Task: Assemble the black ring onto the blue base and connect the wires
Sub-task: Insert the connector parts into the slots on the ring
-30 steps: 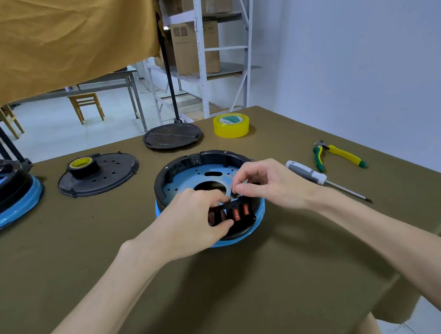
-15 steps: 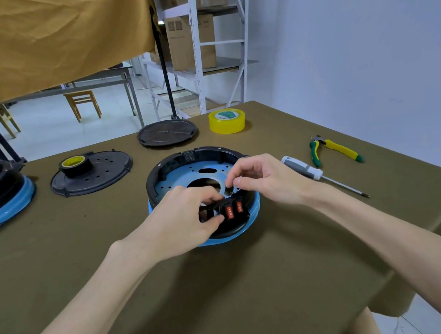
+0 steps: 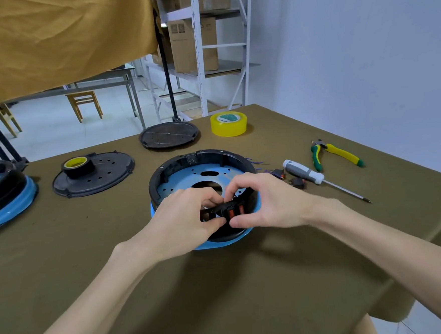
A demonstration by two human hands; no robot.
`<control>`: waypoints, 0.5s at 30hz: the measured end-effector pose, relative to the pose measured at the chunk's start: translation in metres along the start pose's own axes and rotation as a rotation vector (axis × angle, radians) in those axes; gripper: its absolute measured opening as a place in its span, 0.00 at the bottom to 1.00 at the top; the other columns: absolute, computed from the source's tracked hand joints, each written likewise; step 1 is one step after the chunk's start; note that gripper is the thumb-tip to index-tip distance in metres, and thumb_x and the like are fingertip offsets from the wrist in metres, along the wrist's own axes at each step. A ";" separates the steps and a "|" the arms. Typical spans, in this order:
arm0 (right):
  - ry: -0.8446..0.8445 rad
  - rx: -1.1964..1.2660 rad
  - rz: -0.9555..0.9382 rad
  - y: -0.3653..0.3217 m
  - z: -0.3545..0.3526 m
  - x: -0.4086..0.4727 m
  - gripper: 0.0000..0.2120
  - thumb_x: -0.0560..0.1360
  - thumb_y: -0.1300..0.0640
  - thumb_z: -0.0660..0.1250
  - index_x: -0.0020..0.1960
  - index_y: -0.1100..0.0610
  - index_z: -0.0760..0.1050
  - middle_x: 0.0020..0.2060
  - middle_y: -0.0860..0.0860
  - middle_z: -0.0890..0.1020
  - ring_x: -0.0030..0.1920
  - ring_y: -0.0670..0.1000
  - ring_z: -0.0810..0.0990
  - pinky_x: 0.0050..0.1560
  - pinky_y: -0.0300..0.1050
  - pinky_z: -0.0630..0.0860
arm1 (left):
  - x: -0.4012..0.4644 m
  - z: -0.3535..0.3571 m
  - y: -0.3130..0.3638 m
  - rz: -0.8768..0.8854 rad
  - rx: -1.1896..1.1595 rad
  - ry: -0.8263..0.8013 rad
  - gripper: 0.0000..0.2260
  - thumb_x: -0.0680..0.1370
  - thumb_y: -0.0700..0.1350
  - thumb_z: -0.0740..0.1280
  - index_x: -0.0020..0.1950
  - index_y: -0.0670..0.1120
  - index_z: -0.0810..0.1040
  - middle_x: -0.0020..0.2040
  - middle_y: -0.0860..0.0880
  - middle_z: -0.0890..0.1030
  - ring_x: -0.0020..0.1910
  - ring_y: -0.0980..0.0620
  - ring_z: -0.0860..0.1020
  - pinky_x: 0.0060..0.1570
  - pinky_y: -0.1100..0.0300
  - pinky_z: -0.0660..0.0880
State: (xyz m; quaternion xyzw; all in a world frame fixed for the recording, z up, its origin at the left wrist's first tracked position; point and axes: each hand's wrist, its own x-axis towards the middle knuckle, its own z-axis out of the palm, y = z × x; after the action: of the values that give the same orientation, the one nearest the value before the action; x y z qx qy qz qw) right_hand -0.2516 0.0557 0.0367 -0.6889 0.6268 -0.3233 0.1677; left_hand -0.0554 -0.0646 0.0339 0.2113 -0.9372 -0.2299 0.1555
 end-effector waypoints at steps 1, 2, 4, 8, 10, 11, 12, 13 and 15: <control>0.010 0.002 -0.003 -0.001 0.001 -0.002 0.14 0.71 0.51 0.80 0.53 0.48 0.79 0.52 0.43 0.82 0.58 0.48 0.79 0.62 0.49 0.74 | 0.000 0.000 0.000 -0.004 -0.008 0.001 0.09 0.78 0.51 0.74 0.57 0.59 0.82 0.52 0.63 0.85 0.57 0.64 0.82 0.59 0.53 0.80; 0.027 -0.005 -0.012 -0.002 0.003 -0.004 0.15 0.71 0.51 0.81 0.53 0.49 0.79 0.52 0.44 0.82 0.59 0.48 0.79 0.62 0.51 0.74 | 0.000 0.000 0.000 -0.009 -0.015 0.003 0.09 0.78 0.51 0.74 0.57 0.59 0.82 0.52 0.63 0.85 0.57 0.64 0.82 0.59 0.53 0.80; 0.128 -0.066 -0.048 -0.005 0.011 -0.011 0.17 0.71 0.50 0.80 0.53 0.50 0.76 0.54 0.46 0.79 0.60 0.50 0.77 0.61 0.52 0.74 | 0.000 0.000 0.000 -0.016 -0.031 0.003 0.09 0.78 0.51 0.75 0.57 0.58 0.83 0.52 0.62 0.86 0.57 0.63 0.82 0.59 0.52 0.80; 0.504 -0.525 -0.118 -0.016 0.035 -0.030 0.18 0.72 0.41 0.73 0.42 0.51 0.67 0.43 0.46 0.72 0.46 0.50 0.69 0.50 0.43 0.67 | 0.001 0.000 0.002 -0.014 -0.059 0.005 0.07 0.77 0.49 0.75 0.54 0.58 0.83 0.49 0.63 0.86 0.53 0.63 0.83 0.56 0.52 0.81; 0.481 -0.707 -0.077 -0.024 0.041 -0.030 0.19 0.75 0.39 0.67 0.37 0.51 0.68 0.32 0.45 0.73 0.36 0.50 0.67 0.42 0.44 0.64 | 0.001 0.000 0.002 -0.010 -0.054 0.016 0.06 0.77 0.48 0.75 0.53 0.57 0.84 0.47 0.63 0.87 0.50 0.62 0.84 0.54 0.50 0.81; 0.444 -0.740 -0.051 -0.026 0.042 -0.030 0.19 0.76 0.40 0.65 0.35 0.52 0.69 0.29 0.44 0.73 0.31 0.50 0.68 0.37 0.44 0.63 | 0.000 0.001 0.003 -0.011 -0.050 0.025 0.06 0.77 0.48 0.74 0.53 0.57 0.84 0.46 0.63 0.87 0.50 0.62 0.84 0.53 0.50 0.82; 0.401 -0.748 -0.025 -0.027 0.043 -0.030 0.18 0.77 0.41 0.64 0.35 0.52 0.69 0.27 0.44 0.74 0.28 0.50 0.68 0.31 0.42 0.61 | 0.000 0.001 0.004 -0.009 -0.043 0.037 0.06 0.77 0.48 0.74 0.52 0.57 0.84 0.45 0.63 0.86 0.50 0.61 0.84 0.52 0.50 0.82; 0.364 -0.728 0.005 -0.028 0.045 -0.030 0.18 0.79 0.41 0.62 0.37 0.52 0.69 0.27 0.44 0.74 0.27 0.50 0.69 0.28 0.41 0.58 | -0.001 0.002 0.005 0.000 -0.030 0.048 0.06 0.77 0.48 0.74 0.53 0.58 0.84 0.46 0.64 0.86 0.50 0.61 0.84 0.51 0.50 0.82; 0.317 -0.618 0.055 -0.027 0.047 -0.034 0.16 0.80 0.41 0.59 0.41 0.52 0.71 0.29 0.44 0.74 0.28 0.49 0.71 0.28 0.41 0.60 | -0.002 0.003 0.006 0.027 0.004 0.064 0.08 0.77 0.49 0.74 0.54 0.59 0.83 0.48 0.65 0.85 0.52 0.63 0.83 0.51 0.52 0.82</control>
State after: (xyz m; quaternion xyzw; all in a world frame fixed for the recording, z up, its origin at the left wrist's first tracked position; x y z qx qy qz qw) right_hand -0.2007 0.0853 0.0117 -0.6310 0.7318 -0.2164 -0.1396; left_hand -0.0568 -0.0575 0.0336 0.2061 -0.9350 -0.2189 0.1882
